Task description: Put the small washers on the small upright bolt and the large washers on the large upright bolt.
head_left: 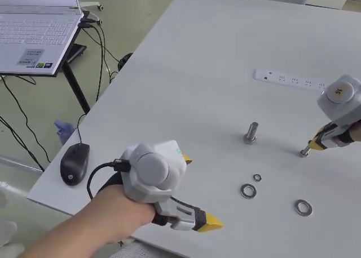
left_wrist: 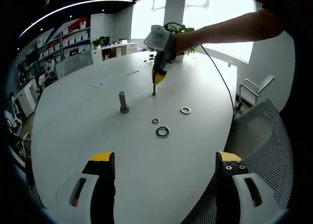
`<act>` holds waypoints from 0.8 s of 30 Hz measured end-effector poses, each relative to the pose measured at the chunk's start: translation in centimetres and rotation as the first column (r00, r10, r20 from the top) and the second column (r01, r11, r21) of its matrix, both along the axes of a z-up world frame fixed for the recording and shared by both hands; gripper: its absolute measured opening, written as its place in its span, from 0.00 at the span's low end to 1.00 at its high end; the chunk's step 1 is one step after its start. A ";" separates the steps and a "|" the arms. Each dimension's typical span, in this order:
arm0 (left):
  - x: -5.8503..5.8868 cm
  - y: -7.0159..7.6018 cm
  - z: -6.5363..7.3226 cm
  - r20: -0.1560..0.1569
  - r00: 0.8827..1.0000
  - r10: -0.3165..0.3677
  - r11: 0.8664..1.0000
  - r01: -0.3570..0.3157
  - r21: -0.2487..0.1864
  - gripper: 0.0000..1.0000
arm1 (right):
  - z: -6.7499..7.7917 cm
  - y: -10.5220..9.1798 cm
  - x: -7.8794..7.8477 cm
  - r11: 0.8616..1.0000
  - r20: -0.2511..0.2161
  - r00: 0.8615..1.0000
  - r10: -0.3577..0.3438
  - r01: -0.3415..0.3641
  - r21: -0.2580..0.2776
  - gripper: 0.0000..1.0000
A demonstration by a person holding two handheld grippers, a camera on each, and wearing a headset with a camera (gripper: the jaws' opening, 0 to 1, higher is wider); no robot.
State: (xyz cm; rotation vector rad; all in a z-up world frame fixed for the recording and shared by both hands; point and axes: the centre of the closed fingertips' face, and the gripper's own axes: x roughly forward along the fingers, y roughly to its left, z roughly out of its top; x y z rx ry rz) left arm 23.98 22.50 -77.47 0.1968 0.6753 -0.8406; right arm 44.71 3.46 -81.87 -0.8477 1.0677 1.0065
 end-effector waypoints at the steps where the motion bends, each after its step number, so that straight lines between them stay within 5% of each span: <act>1: 0.0 0.0 0.0 -0.002 1.000 0.001 1.000 -0.001 -0.001 0.84 | 0.0 0.0 0.0 1.000 0.003 1.000 0.004 -0.004 0.000 0.13; 24: -0.1 0.1 -0.3 -0.011 1.000 -0.002 1.000 0.003 0.004 0.84 | -2.3 0.2 -0.2 0.999 0.008 0.999 0.043 -0.043 -0.028 0.13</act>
